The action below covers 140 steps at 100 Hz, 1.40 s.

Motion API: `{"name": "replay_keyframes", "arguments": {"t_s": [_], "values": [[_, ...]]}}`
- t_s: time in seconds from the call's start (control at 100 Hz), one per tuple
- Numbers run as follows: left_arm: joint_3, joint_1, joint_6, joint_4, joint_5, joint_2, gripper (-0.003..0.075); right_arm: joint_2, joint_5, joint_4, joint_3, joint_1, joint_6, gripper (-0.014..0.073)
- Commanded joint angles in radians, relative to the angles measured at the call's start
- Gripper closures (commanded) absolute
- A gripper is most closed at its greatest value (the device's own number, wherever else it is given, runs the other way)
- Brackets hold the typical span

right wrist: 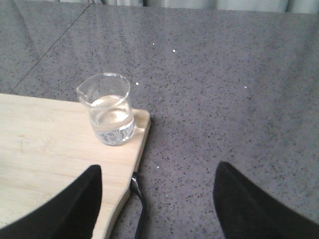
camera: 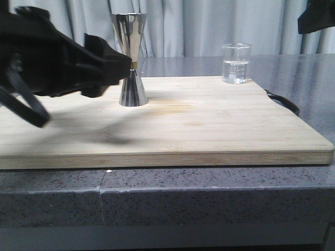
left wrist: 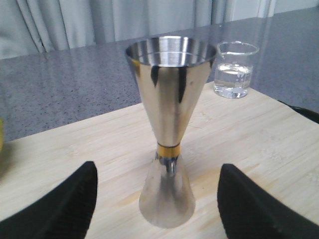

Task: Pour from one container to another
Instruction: 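Grasp the steel jigger with the left gripper and lift it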

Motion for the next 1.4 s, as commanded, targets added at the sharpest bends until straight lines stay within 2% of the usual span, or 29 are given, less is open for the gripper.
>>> {"name": "replay_keyframes", "arguments": {"t_s": [0.0, 0.53, 0.6, 0.67, 0.89, 1.02, 1.19, 1.39], "values": [[-0.050, -0.007, -0.045, 0.031, -0.143, 0.024, 0.0246, -0.013, -0.103, -0.009, -0.034, -0.001, -0.011, 0.0159], [-0.211, -0.001, -0.075, 0.071, -0.154, 0.197, 0.0264, -0.005, -0.138, -0.009, -0.034, -0.001, -0.011, 0.0159], [-0.213, -0.001, -0.075, 0.071, -0.159, 0.211, 0.0315, -0.005, -0.138, -0.009, -0.034, -0.001, -0.011, 0.0159], [-0.213, -0.001, -0.075, 0.068, -0.160, 0.213, 0.0399, -0.005, -0.138, -0.009, -0.034, -0.001, -0.011, 0.0159], [-0.213, -0.001, -0.074, 0.068, -0.222, 0.213, 0.0740, 0.004, -0.138, -0.009, -0.034, -0.001, -0.011, 0.0159], [-0.213, -0.003, -0.074, 0.068, -0.224, 0.211, 0.0740, 0.032, -0.160, -0.009, -0.015, -0.001, -0.011, 0.0159], [-0.213, -0.019, -0.074, 0.072, -0.172, 0.162, 0.0740, 0.103, -0.376, -0.009, 0.050, 0.014, -0.011, 0.0159], [-0.213, -0.026, -0.072, 0.096, -0.099, 0.071, 0.0740, 0.213, -0.533, -0.009, 0.058, 0.059, -0.011, 0.0148]]}}
